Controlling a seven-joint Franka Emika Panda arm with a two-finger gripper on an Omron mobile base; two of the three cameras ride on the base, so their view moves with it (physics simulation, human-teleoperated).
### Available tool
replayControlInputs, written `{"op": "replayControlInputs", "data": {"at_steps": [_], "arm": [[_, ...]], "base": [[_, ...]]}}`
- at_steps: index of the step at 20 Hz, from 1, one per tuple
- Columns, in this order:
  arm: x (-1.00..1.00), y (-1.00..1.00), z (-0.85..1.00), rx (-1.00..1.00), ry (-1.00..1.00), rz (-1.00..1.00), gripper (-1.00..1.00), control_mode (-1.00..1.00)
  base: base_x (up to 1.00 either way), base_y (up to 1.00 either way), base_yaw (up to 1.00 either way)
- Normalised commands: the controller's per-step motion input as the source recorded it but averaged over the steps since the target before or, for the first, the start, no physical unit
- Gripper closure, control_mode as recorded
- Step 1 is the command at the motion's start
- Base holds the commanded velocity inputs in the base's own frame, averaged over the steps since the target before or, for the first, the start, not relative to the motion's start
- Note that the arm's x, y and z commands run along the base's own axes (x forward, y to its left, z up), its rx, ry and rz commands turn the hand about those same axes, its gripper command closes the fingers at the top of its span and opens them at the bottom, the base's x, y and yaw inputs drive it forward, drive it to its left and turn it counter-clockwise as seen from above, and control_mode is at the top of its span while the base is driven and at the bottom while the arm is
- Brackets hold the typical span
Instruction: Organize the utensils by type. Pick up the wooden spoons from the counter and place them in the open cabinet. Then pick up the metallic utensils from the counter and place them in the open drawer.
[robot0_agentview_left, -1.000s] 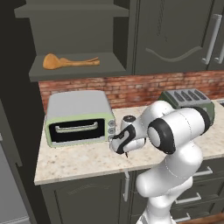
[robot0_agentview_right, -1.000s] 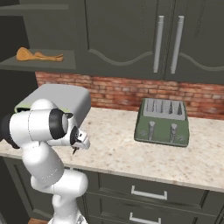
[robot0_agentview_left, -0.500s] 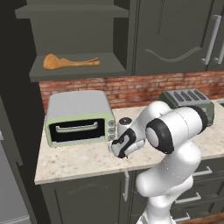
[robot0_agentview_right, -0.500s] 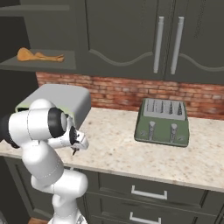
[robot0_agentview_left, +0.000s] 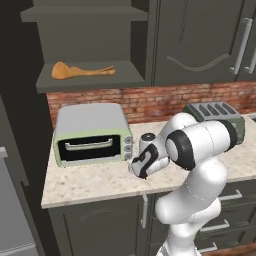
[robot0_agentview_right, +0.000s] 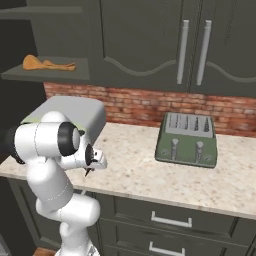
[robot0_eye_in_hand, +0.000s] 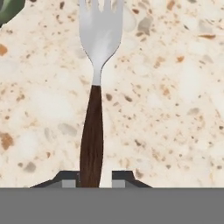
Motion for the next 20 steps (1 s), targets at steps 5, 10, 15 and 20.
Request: {"op": "replayControlInputs", "data": {"at_steps": [5,10,15,20], "arm": [[-0.01,-0.65,-0.70,0.06,0.00,0.05,1.00,-1.00],[0.00,-0.33,-0.61,0.01,0.00,0.03,1.00,-1.00],[0.00,-0.13,-0.66,0.00,-0.02,0.03,1.00,-1.00],[-0.12,-0.05,-0.45,0.00,-0.05,0.05,1.00,-1.00]], "base": [[0.00,0.00,0.00],[0.00,0.00,0.00],[0.00,0.00,0.00],[0.00,0.00,0.00]]}}
